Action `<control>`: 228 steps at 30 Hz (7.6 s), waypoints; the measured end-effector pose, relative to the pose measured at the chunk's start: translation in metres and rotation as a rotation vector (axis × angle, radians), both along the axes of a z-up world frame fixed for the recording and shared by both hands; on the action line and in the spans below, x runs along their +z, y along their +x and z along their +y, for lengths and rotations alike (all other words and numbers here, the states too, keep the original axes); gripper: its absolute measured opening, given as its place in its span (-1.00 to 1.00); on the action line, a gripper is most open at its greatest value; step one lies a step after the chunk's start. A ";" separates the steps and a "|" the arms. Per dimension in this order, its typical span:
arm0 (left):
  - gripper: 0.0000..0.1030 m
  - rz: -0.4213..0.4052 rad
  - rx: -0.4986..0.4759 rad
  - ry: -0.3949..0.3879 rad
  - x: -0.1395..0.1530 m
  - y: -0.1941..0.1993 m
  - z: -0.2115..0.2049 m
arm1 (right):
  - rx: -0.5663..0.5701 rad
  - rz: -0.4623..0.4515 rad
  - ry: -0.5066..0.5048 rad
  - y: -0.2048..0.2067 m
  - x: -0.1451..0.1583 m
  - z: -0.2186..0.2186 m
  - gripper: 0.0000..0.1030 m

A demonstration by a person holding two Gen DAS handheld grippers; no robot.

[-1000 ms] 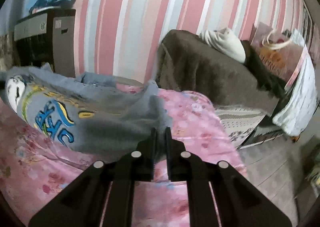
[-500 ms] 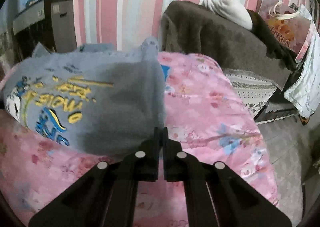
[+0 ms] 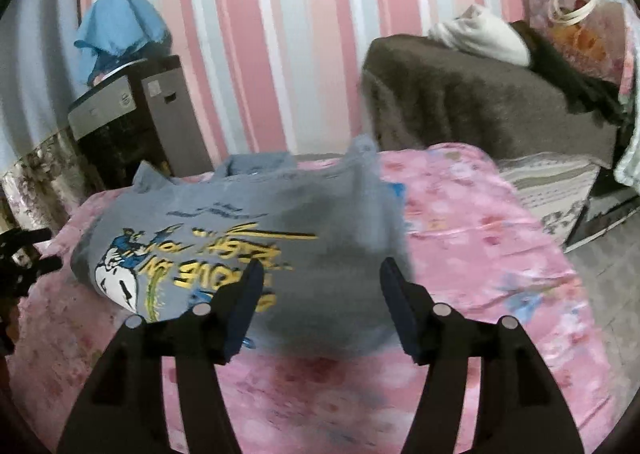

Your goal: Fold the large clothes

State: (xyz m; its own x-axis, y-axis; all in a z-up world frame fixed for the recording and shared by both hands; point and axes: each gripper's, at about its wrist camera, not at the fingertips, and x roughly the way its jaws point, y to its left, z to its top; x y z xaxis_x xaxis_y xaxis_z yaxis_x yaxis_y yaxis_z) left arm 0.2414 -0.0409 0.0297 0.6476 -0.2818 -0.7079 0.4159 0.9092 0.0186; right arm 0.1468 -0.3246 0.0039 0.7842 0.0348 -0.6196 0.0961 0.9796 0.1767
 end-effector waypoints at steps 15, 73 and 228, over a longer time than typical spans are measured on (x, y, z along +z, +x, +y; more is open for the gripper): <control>0.94 0.163 0.119 0.065 -0.076 0.080 -0.043 | 0.061 0.237 -0.070 0.066 -0.055 0.019 0.22; -0.72 0.150 0.078 -0.026 -0.070 0.047 -0.152 | -0.324 0.136 0.357 -0.006 -0.063 -0.022 0.54; 0.76 0.074 0.281 -0.008 -0.052 0.045 0.063 | 0.087 0.151 0.088 0.071 -0.033 0.159 0.50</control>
State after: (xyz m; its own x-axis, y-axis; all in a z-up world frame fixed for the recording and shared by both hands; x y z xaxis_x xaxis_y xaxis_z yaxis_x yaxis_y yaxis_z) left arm 0.2863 0.0221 -0.0223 0.6480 -0.1046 -0.7544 0.1478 0.9890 -0.0102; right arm 0.2183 -0.1656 -0.0296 0.6741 0.1577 -0.7216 0.0437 0.9667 0.2521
